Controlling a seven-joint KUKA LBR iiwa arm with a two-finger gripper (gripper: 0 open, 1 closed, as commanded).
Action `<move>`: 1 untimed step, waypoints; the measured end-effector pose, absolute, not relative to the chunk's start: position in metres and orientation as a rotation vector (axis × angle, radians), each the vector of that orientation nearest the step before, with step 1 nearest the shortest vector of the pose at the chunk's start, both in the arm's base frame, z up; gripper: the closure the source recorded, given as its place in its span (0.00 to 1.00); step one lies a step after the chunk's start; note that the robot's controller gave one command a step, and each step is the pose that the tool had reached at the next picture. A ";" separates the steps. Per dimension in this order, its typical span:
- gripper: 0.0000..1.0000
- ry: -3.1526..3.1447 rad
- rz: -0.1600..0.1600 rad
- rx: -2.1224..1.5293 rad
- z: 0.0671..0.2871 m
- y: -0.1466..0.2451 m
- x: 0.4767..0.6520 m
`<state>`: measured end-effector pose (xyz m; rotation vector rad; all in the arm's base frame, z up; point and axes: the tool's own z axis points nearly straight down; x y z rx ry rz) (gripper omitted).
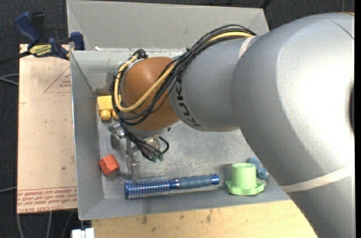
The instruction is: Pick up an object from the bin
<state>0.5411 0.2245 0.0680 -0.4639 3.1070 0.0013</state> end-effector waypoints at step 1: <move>0.00 3.106 -0.003 -0.425 0.104 0.143 0.528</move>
Offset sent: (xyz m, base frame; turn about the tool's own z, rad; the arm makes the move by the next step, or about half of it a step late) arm -0.0151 -0.0776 0.0343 0.0163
